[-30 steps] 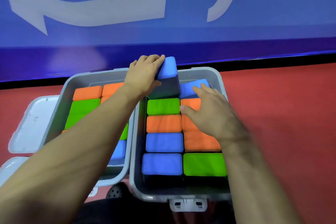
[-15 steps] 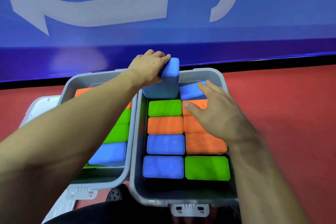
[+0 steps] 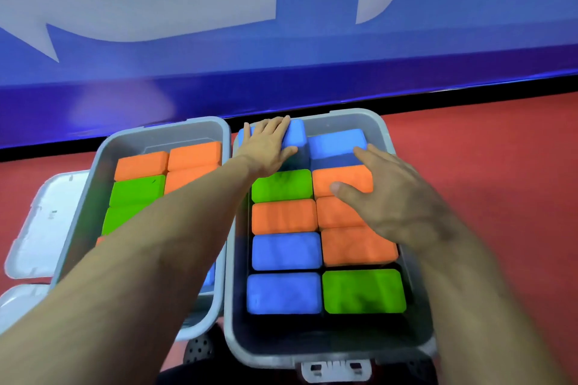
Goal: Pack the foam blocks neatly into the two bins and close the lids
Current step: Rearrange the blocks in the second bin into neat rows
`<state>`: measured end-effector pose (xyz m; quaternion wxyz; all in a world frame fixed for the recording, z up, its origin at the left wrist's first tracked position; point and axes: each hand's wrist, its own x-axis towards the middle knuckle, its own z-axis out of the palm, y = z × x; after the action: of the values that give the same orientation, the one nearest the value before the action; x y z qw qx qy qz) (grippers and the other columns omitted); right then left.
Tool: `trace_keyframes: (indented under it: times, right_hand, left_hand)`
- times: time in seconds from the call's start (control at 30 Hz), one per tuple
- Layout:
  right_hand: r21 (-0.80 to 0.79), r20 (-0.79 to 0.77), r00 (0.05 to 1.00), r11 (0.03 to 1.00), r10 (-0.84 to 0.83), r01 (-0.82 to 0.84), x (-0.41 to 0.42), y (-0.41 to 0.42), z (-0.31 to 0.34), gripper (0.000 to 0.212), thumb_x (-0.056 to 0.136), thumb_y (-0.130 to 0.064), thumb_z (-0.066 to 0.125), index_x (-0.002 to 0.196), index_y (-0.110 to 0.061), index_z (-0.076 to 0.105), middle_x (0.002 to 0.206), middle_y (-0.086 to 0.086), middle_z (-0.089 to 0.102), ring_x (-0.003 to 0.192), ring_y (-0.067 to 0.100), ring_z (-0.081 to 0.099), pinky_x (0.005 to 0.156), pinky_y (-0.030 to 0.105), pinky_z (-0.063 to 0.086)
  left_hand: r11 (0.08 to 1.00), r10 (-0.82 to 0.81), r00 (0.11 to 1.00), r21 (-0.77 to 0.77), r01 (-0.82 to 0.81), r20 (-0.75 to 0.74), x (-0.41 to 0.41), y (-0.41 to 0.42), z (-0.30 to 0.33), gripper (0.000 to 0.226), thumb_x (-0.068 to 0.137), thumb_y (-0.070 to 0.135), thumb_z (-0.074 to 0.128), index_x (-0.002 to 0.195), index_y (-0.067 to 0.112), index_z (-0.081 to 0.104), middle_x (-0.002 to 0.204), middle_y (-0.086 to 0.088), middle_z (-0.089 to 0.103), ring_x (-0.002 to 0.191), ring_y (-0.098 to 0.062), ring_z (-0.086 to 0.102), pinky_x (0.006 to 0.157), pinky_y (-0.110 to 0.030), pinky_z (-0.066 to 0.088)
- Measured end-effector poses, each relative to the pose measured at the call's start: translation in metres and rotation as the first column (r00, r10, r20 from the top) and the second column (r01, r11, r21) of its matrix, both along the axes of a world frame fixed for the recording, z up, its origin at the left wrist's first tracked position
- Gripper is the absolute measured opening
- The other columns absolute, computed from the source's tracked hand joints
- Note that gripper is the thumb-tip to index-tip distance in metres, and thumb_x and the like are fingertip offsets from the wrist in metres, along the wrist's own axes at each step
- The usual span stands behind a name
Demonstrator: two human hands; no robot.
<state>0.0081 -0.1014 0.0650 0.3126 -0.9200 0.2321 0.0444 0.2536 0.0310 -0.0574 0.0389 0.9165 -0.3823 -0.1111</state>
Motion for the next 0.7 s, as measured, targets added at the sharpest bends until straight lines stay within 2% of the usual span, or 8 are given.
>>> trace_keyframes:
  times: [0.1,0.27,0.4,0.47,0.57,0.7]
  right_hand:
    - [0.001,-0.01,1.0,1.0,0.011,-0.011,0.003,0.001,-0.004,0.08,0.091,-0.056,0.059,0.156,-0.02,0.031,0.165,0.003,0.024,0.153,0.015,0.018,0.124,0.031,0.012]
    - [0.028,-0.044,0.999,0.999,0.022,-0.021,0.017,0.01,-0.015,0.079,0.09,-0.06,0.057,0.157,-0.027,0.028,0.166,-0.004,0.021,0.153,0.017,0.017,0.124,0.038,0.016]
    - [0.039,0.037,0.999,0.999,-0.003,0.001,0.033,0.025,-0.036,0.073,0.093,-0.055,0.058,0.155,-0.025,0.034,0.162,-0.006,0.031,0.15,0.011,0.024,0.121,0.028,0.018]
    - [0.044,0.065,0.998,0.999,-0.019,0.016,0.038,0.031,-0.055,0.07,0.094,-0.053,0.058,0.155,-0.025,0.035,0.161,-0.006,0.034,0.148,0.011,0.026,0.121,0.028,0.02]
    - [-0.04,-0.008,0.999,0.998,0.042,-0.042,0.049,0.023,-0.082,0.07,0.095,-0.053,0.057,0.155,-0.026,0.034,0.161,-0.006,0.033,0.148,0.013,0.027,0.122,0.032,0.022]
    - [-0.181,-0.085,0.976,0.96,0.202,-0.215,0.101,-0.01,-0.108,0.071,0.095,-0.052,0.057,0.155,-0.024,0.033,0.162,-0.003,0.032,0.149,0.017,0.027,0.121,0.035,0.021]
  left_hand:
    - [0.997,0.049,0.999,-0.061,-0.05,-0.022,0.003,0.0,-0.017,0.072,0.104,0.055,0.037,0.163,0.021,0.014,0.167,0.004,0.019,0.154,-0.02,0.011,0.122,-0.064,-0.006]
    - [0.984,0.15,0.976,-0.068,-0.162,-0.159,-0.003,0.006,-0.042,0.063,0.105,0.055,0.03,0.16,0.026,0.02,0.165,0.002,0.02,0.154,-0.019,0.009,0.122,-0.058,-0.012]
    - [0.984,0.16,0.97,-0.048,-0.172,-0.184,-0.005,0.002,-0.055,0.063,0.105,0.056,0.028,0.16,0.026,0.018,0.166,0.004,0.016,0.154,-0.018,0.006,0.121,-0.058,-0.015]
    - [0.986,0.156,0.971,-0.033,-0.165,-0.183,-0.003,0.002,-0.058,0.064,0.105,0.057,0.028,0.161,0.027,0.016,0.166,0.004,0.015,0.155,-0.017,0.004,0.121,-0.058,-0.015]
    - [0.986,0.148,0.971,-0.041,-0.159,-0.189,-0.005,0.006,-0.064,0.065,0.105,0.058,0.026,0.161,0.027,0.015,0.166,0.006,0.014,0.154,-0.017,0.003,0.122,-0.057,-0.015]
    - [0.987,0.136,0.975,-0.066,-0.149,-0.175,-0.002,0.007,-0.072,0.064,0.105,0.058,0.027,0.16,0.028,0.015,0.165,0.007,0.016,0.154,-0.017,0.005,0.122,-0.057,-0.014]
